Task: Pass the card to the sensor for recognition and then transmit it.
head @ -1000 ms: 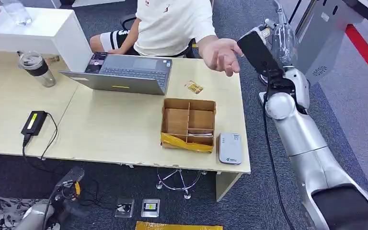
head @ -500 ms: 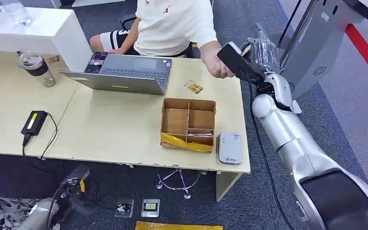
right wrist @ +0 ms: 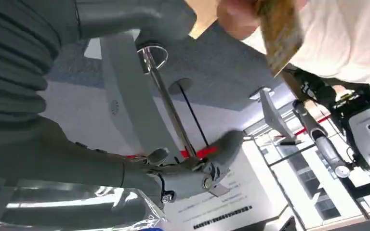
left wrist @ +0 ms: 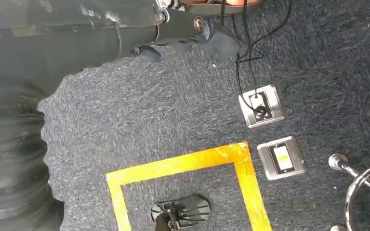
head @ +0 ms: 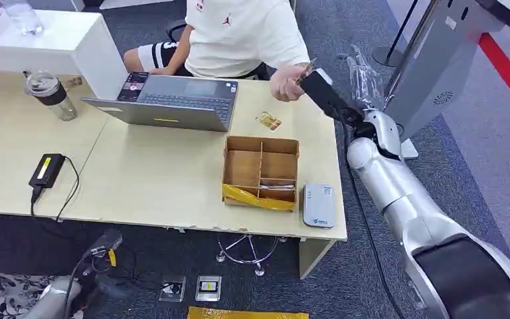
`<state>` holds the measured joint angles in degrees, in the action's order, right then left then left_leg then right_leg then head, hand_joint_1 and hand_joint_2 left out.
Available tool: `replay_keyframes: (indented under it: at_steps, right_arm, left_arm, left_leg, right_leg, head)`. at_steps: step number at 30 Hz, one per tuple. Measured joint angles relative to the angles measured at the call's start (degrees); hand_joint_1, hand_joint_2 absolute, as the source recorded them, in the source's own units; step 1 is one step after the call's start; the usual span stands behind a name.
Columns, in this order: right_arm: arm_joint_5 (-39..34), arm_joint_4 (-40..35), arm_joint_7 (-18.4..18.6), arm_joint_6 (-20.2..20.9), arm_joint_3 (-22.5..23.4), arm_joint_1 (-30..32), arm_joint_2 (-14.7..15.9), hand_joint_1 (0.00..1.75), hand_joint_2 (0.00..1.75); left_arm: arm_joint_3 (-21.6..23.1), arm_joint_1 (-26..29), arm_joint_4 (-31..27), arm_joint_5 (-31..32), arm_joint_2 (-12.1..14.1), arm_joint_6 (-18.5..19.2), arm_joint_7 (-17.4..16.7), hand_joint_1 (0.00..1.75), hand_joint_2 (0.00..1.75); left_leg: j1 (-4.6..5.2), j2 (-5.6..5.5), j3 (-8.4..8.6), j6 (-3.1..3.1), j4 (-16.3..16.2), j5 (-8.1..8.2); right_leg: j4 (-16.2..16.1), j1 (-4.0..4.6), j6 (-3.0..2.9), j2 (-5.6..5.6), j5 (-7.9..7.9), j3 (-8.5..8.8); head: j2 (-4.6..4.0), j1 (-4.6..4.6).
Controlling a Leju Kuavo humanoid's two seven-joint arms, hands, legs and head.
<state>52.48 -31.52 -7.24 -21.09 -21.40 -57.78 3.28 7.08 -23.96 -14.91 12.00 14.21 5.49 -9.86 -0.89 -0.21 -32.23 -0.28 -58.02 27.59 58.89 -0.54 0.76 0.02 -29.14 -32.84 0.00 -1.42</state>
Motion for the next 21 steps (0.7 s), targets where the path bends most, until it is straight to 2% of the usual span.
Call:
replay_keyframes:
  at_steps: [4, 11, 14, 17, 20, 21]
  right_arm:
    - [-2.89, -4.88, 0.59, 1.12, 0.9, 1.01, 2.25, 0.0, 1.75]
    - [-8.63, -25.1, 6.19, 7.26, 5.77, 7.39, 9.71, 0.0, 1.75]
    - [-11.4, -33.97, 10.23, 13.87, 7.97, 10.33, 12.87, 0.0, 1.75]
    - [-14.03, -41.36, 12.89, 19.99, 9.09, 13.3, 14.75, 0.0, 1.75]
    - [-13.71, -48.21, 15.47, 32.25, 8.59, 16.75, 15.26, 0.0, 1.75]
    - [-12.81, -50.22, 16.3, 34.6, 8.09, 18.25, 15.21, 0.0, 1.75]
  left_arm:
    - [0.0, 0.71, 0.02, -1.18, 0.46, -0.66, 0.15, 0.0, 1.75]
    - [0.0, 2.42, 0.07, -3.72, 1.75, -2.65, 0.81, 0.0, 1.75]
    - [0.0, 3.03, 0.11, -4.78, 2.32, -3.17, 1.31, 0.0, 1.75]
    - [0.0, 3.46, 0.17, -5.18, 2.91, -3.35, 1.51, 0.0, 1.75]
    - [0.0, 3.83, 0.2, -5.37, 3.63, -3.28, 2.03, 0.0, 1.75]
    - [0.0, 3.94, 0.2, -5.4, 3.85, -3.23, 2.23, 0.0, 1.75]
  left_leg:
    - [0.0, -0.01, 0.04, 0.0, -0.02, 0.0]
    - [0.02, -0.01, 0.02, 0.0, -0.03, 0.01]
    - [0.02, 0.02, 0.03, 0.0, -0.02, 0.02]
    - [0.01, 0.03, 0.04, 0.0, -0.02, 0.02]
    - [-0.05, 0.03, 0.04, -0.01, 0.0, 0.01]
    - [-0.07, 0.03, 0.03, -0.02, 0.0, 0.01]
  right_leg:
    - [-0.01, 0.0, 0.0, -0.03, 0.0, 0.01]
    - [-0.04, -0.02, 0.0, -0.02, 0.0, 0.01]
    - [-0.04, -0.02, 0.0, -0.02, 0.0, 0.01]
    - [-0.02, -0.01, 0.0, -0.01, 0.0, 0.01]
    - [0.02, 0.04, 0.0, -0.01, 0.0, 0.03]
    - [0.03, 0.05, -0.01, -0.02, 0.0, 0.03]
  head:
    - [0.0, -0.02]
    - [0.0, 0.0]
    - [0.0, -0.02]
    - [0.0, -0.02]
    - [0.0, 0.02]
    - [0.0, -0.02]
